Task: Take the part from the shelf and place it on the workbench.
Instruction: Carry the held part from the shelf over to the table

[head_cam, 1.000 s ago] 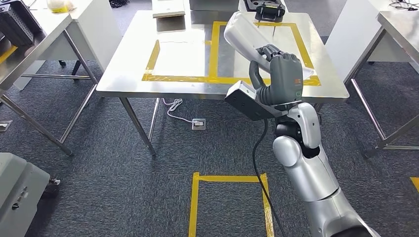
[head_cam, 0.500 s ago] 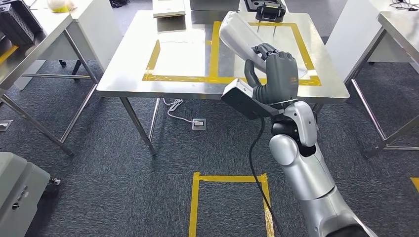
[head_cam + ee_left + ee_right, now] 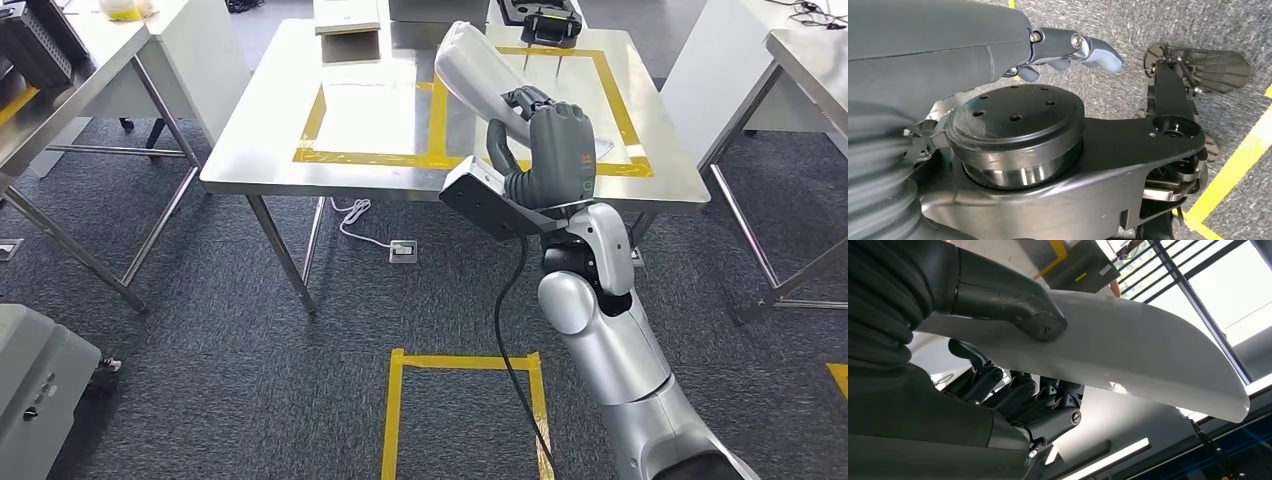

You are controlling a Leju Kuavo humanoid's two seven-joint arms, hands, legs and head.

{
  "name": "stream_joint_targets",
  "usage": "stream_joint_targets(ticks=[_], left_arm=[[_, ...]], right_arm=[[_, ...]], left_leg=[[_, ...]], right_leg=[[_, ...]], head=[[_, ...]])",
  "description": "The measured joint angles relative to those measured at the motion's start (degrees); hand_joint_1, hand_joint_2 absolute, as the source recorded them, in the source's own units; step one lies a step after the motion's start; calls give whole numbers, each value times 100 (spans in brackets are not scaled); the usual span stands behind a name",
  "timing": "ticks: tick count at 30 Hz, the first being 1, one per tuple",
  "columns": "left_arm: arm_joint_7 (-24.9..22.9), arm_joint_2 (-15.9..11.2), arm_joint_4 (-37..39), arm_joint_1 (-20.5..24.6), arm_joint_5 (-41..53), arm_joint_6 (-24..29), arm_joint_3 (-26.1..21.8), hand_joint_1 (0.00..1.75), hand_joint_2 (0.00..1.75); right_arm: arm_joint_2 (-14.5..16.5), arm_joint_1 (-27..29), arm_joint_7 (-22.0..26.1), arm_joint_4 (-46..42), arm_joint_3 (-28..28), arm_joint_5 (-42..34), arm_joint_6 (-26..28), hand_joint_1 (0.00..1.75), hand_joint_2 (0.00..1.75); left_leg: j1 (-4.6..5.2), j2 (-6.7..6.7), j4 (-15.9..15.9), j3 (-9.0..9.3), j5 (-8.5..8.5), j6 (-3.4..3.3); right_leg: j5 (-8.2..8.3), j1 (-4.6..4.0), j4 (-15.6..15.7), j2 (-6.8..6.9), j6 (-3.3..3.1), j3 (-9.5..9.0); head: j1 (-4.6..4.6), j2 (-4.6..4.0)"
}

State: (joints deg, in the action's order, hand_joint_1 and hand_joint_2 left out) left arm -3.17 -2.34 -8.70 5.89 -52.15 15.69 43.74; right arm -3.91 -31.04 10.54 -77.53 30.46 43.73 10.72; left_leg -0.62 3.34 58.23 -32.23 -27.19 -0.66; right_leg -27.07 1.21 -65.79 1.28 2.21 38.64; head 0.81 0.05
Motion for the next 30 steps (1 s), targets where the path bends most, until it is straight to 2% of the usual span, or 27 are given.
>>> stream_joint_targets(ticks=[1, 2, 3, 5, 7, 8, 10, 11, 12, 13, 14, 16, 18, 20, 22, 26, 30], left_arm=[[8, -6, 2, -2, -2, 0, 0, 0, 175], [15, -13, 3, -5, -3, 0, 0, 0, 175], [19, -19, 4, -11, -4, 0, 0, 0, 175], [20, -22, 4, -24, -6, 0, 0, 0, 175], [22, -21, 4, -33, -25, 0, 0, 0, 175], [28, -20, 4, -39, -43, 0, 0, 0, 175], [49, -15, 4, -63, -83, 0, 0, 0, 175], [59, -12, 4, -78, -95, 0, -1, 0, 175], [64, -10, 5, -92, -103, 0, -1, 0, 175], [65, -10, 5, -105, -107, 0, -2, 0, 175], [63, -10, 6, -114, -107, 0, -2, 0, 175], [63, -14, 7, -121, -105, 0, -2, 0, 175], [63, -16, 7, -113, -103, 0, -2, 0, 175], [61, -10, 6, -108, -102, 0, -2, 0, 175], [60, -7, 7, -112, -102, 0, -2, 0, 175], [66, -16, 7, -111, -106, 0, -2, 0, 175], [64, -11, 7, -113, -107, 0, -2, 0, 175]], right_arm=[[2, -3, 4, 0, 5, 1, 1, 175, 175], [7, -4, 5, 1, 10, 1, 1, 175, 175], [11, -4, 3, 1, 14, -1, 1, 175, 175], [20, -8, 8, 2, 20, -2, 0, 175, 175], [37, -23, 15, 1, 22, -2, -3, 175, 175], [49, -34, 23, 2, 24, -2, -4, 175, 175], [70, -55, 66, 11, 43, -2, -2, 175, 175], [76, -62, 98, 20, 59, -2, 0, 175, 175], [79, -65, 123, 32, 75, -2, 3, 175, 175], [79, -70, 138, 43, 87, -2, 4, 175, 175], [79, -79, 144, 50, 92, -2, 5, 175, 175], [80, -118, 148, 54, 95, -2, 7, 175, 175], [81, -162, 144, 54, 99, -2, 9, 175, 175], [81, -185, 133, 56, 105, -2, 9, 175, 175], [81, -195, 124, 57, 113, -2, 8, 175, 175], [83, -211, 124, 61, 138, -2, 7, 175, 175], [83, -217, 129, 68, 169, -2, 4, 175, 175]], left_leg=[[7, 5, 44, -7, -32, 42], [19, 12, 76, -12, -58, 83], [33, 25, 91, -13, -75, 121], [38, 76, 76, -1, -87, 183], [17, 15, 183, -43, -193, 244], [9, -71, 396, -139, -330, 268], [3, -244, 1115, -475, -685, 290], [4, -280, 1469, -649, -811, 289], [6, -295, 1661, -754, -831, 279], [8, -304, 1643, -762, -745, 260], [10, -312, 1408, -667, -568, 235], [23, -355, 621, -314, -195, 174], [35, -394, 139, -94, -50, 153], [38, -400, 86, -79, -38, 174], [49, -403, 86, -92, -24, 163], [60, -405, 88, -115, -10, 111], [66, -404, 90, -127, -2, 85]], right_leg=[[119, -7, 342, 59, -16, -165], [169, -15, 553, 95, -49, -264], [158, -28, 626, 107, -92, -292], [161, -35, 607, 16, -188, -270], [181, -17, 622, -50, -259, -267], [189, -6, 630, -79, -292, -268], [193, -10, 632, -138, -333, -261], [193, -20, 632, -176, -341, -258], [193, -30, 631, -211, -345, -259], [193, -39, 630, -242, -346, -260], [194, -44, 629, -271, -346, -263], [197, -58, 624, -313, -330, -266], [203, -78, 614, -339, -292, -249], [218, -85, 617, -346, -300, -231], [240, -78, 643, -341, -309, -236], [280, -69, 703, -338, -237, -248], [301, -62, 729, -339, -202, -251]], head=[[1, -1], [-2, -1], [-3, -1], [-8, 0], [-11, 0], [-14, -1], [-18, -1], [-18, -1], [-18, 0], [-18, -1], [-18, 0], [-18, -1], [-17, -1], [-16, 1], [-16, 1], [-16, 0], [-16, -1]])
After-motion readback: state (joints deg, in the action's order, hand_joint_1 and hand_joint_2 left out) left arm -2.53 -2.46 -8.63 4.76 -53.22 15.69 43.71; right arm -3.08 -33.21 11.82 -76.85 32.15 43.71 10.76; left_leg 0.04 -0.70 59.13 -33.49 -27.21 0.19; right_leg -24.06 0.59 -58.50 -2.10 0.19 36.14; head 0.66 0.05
